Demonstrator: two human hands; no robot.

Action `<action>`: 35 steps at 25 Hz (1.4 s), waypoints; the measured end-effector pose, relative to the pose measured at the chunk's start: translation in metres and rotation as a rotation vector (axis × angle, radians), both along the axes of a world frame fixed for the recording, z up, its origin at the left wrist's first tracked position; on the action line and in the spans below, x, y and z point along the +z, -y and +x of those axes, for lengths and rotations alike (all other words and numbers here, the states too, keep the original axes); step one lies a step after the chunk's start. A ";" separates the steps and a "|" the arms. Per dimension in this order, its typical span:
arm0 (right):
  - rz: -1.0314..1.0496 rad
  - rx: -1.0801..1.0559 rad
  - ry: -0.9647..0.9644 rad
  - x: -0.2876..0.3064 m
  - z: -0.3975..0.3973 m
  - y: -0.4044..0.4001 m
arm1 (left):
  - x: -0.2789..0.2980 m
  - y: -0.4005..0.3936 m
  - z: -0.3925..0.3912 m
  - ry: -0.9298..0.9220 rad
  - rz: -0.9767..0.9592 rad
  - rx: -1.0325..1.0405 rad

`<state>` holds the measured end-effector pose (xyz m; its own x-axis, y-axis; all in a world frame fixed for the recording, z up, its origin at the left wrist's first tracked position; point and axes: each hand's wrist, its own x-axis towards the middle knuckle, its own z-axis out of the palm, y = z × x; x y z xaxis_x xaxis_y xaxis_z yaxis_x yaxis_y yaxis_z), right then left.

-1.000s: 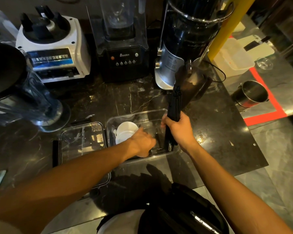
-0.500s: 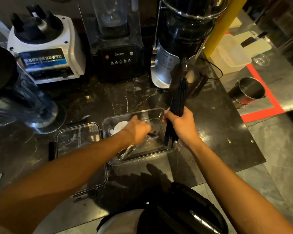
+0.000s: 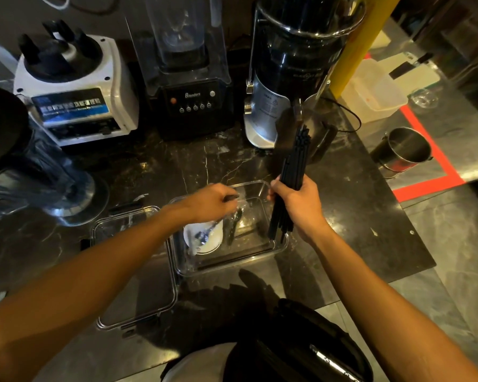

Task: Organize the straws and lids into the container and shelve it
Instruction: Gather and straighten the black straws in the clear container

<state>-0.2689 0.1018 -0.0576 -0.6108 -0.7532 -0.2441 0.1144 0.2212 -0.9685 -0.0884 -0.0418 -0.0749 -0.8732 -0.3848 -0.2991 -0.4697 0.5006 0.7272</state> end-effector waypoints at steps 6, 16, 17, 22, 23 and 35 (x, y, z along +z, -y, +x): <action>-0.005 0.042 -0.017 0.000 0.007 0.006 | -0.001 -0.009 0.012 0.389 -0.735 -0.446; -0.014 0.009 -0.027 0.000 0.001 -0.003 | -0.008 -0.051 -0.017 0.310 -0.841 -0.579; -0.011 0.004 -0.032 0.000 0.000 -0.004 | -0.007 -0.055 -0.022 0.266 -0.780 -0.574; -0.021 -0.013 -0.026 -0.001 0.001 -0.005 | -0.013 -0.071 -0.045 0.351 -0.610 -0.597; -0.022 -0.009 -0.030 0.000 0.002 -0.004 | -0.014 -0.070 -0.048 0.380 -0.611 -0.597; 0.000 -0.007 -0.012 0.002 0.002 -0.002 | -0.032 -0.079 -0.049 0.372 -0.617 -0.552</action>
<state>-0.2673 0.1037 -0.0556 -0.6191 -0.7489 -0.2363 0.1040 0.2200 -0.9699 -0.1372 0.0368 -0.1065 -0.8691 -0.1256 -0.4784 -0.1982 0.9746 0.1042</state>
